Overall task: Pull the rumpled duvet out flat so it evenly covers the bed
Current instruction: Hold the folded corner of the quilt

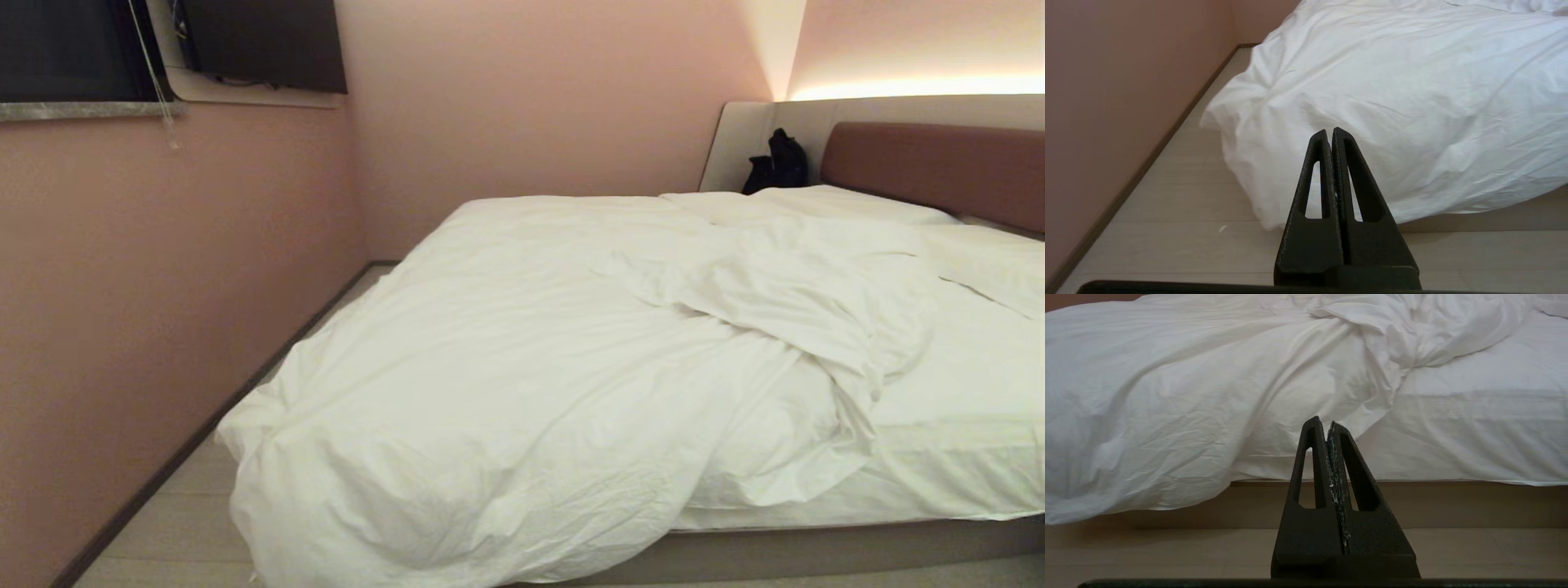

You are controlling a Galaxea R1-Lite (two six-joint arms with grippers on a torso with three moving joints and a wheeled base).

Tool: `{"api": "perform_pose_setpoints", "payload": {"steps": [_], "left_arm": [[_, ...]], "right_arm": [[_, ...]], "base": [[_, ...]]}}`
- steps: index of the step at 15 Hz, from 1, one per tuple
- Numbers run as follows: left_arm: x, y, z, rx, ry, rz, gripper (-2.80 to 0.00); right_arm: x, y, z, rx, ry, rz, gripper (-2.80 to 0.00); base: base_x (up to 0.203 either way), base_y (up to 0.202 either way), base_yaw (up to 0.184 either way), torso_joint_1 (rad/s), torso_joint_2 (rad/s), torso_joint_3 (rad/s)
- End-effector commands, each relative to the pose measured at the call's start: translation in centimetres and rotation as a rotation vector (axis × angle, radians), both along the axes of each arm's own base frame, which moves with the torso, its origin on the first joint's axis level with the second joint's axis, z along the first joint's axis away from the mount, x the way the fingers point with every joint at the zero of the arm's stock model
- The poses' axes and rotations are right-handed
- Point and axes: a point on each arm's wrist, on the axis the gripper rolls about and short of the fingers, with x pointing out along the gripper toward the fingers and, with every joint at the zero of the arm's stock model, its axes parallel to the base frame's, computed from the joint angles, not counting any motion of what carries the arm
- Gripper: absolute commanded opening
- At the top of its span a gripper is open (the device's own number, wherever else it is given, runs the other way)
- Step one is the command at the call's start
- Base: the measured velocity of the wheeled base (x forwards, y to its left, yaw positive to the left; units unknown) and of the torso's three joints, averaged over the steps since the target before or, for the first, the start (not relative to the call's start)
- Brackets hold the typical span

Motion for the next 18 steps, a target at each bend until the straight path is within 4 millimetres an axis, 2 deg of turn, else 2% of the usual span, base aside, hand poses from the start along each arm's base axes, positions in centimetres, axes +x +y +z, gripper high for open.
{"api": "perform_pose_setpoints", "payload": {"steps": [1, 18], "left_arm": [[0.02, 0.0, -0.03, -0.001, 0.004, 0.001, -2.8], [0.01, 0.01, 0.04, -0.007, -0.001, 0.007, -2.8]], "right_arm": [[0.01, 0.0, 0.01, 0.0, 0.0, 0.001, -2.8], [0.0, 0.0, 0.04, 0.0, -0.002, 0.001, -2.8]], "base": [[0.0, -0.194, -0.001, -0.002, 0.0, 0.001], [0.0, -0.194, 0.0, 0.002, 0.0, 0.001]]}}
